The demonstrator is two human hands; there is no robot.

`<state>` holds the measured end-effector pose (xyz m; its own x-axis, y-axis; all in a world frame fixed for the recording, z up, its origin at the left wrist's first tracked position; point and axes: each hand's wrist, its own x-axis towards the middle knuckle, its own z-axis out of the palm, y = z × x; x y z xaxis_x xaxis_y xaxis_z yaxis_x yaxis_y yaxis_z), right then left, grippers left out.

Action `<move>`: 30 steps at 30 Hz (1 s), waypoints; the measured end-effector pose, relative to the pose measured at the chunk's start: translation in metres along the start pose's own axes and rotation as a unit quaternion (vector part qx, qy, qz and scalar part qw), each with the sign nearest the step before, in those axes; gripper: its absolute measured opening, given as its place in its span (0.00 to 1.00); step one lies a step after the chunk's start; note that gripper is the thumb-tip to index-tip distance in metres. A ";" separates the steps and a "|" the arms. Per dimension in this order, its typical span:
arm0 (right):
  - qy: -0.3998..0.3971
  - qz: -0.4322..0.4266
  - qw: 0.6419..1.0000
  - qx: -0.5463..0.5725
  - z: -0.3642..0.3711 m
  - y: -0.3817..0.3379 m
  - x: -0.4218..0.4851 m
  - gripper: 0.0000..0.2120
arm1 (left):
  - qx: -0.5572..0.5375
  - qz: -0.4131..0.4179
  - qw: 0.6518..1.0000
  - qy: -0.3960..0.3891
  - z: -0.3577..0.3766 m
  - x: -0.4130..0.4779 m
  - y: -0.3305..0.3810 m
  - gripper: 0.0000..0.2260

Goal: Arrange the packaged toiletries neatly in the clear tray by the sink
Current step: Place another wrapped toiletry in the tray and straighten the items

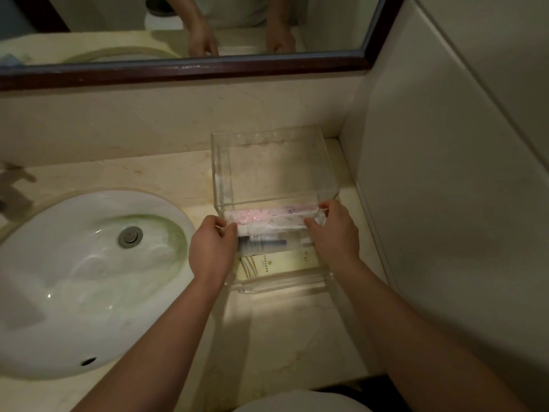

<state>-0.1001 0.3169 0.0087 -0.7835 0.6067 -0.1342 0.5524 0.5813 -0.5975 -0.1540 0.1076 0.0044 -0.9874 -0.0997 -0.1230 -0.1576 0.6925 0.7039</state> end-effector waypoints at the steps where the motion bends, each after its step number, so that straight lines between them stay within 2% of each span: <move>1: 0.009 -0.012 0.999 -0.038 -0.001 -0.001 0.000 0.18 | 0.009 0.000 1.000 0.006 -0.001 0.001 0.000 0.10; 5: 0.022 -0.030 0.992 -0.117 -0.008 -0.001 -0.003 0.21 | 0.032 0.039 0.999 0.021 -0.003 -0.002 0.000 0.15; 8: 0.055 -0.050 0.991 -0.107 -0.012 0.004 -0.011 0.20 | 0.059 0.190 0.979 0.037 -0.002 -0.012 0.004 0.14; 10: 0.062 -0.099 0.987 -0.107 -0.009 0.009 -0.024 0.20 | 0.110 0.297 0.948 -0.018 0.002 -0.019 0.004 0.18; 12: 0.012 -0.136 0.983 -0.122 -0.002 0.011 -0.039 0.26 | 0.188 0.344 0.915 -0.095 0.011 -0.025 -0.001 0.24; 15: -0.091 -0.157 0.970 -0.160 0.011 0.009 -0.051 0.31 | 0.281 0.330 0.884 -0.173 0.021 -0.027 -0.011 0.31; 18: -0.148 -0.150 0.955 -0.210 0.023 0.011 -0.048 0.32 | 0.320 0.325 0.869 -0.192 0.025 -0.025 -0.014 0.34; 23: -0.147 -0.153 0.945 -0.248 0.029 0.013 -0.044 0.32 | 0.343 0.328 0.855 -0.209 0.024 -0.019 -0.015 0.36; 27: -0.141 -0.160 0.945 -0.247 0.029 0.013 -0.045 0.33 | 0.358 0.324 0.846 -0.228 0.023 -0.018 -0.012 0.33; 30: -0.131 -0.138 0.951 -0.243 0.027 0.004 -0.050 0.36 | 0.329 0.329 0.853 -0.235 0.016 -0.018 -0.009 0.33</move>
<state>-0.0662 0.2739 -0.0078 -0.9265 0.2766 -0.2552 0.3326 0.9191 -0.2111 -0.1348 0.1144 -0.0107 -0.7189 0.6563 -0.2290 0.6243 0.7545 0.2025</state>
